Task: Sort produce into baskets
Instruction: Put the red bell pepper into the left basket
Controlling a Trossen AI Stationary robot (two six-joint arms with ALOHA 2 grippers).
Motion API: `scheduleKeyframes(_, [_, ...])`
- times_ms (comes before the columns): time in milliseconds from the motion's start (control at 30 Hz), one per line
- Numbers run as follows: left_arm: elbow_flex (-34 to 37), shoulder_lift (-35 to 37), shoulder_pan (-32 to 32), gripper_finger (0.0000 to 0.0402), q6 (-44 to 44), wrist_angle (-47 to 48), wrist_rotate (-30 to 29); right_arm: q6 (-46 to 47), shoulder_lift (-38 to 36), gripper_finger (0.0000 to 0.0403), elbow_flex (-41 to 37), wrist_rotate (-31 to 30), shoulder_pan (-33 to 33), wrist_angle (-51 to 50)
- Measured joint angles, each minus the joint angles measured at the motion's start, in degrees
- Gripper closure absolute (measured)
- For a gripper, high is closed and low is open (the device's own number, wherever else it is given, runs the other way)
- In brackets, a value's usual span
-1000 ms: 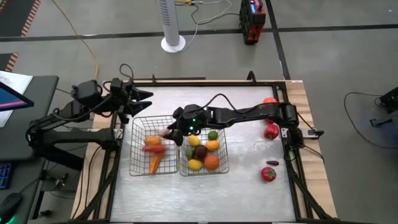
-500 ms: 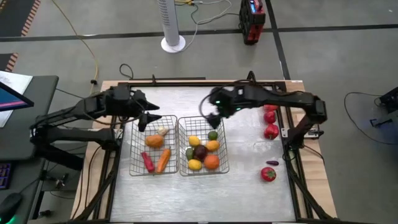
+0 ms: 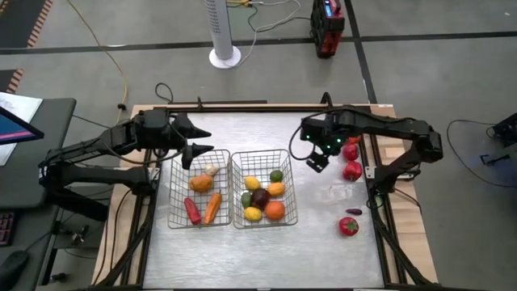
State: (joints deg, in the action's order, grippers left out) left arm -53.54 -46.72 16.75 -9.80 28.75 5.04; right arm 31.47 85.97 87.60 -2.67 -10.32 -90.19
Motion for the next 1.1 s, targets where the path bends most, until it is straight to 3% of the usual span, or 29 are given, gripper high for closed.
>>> scheduleKeyframes(267, [0.0, 0.0, 0.0, 0.0168, -0.8, 0.2, -0.9, 0.0, -5.1, 0.0092, -20.0, 2.6, -3.0, 0.2])
scheduleKeyframes(533, [0.0, 0.0, 0.0, 0.0168, -0.9, 0.2, -1.5, 0.0, -6.1, 0.0081, -33.1, 2.3, -5.4, 0.7])
scheduleKeyframes(733, [0.0, 0.0, 0.0, 0.0168, -0.9, 0.2, -4.2, -2.4, -6.1, 0.0042, -36.7, 1.7, -7.6, 2.8])
scheduleKeyframes(867, [0.0, 0.0, 0.0, 0.0168, -0.9, 0.1, -4.5, -2.4, -6.1, 0.0021, -36.8, -2.2, -8.5, 3.8])
scheduleKeyframes(1100, [0.0, 0.0, 0.0, 0.0168, -1.1, 0.0, -5.9, -3.1, -4.2, 0.0018, -37.4, -2.8, -10.9, 12.0])
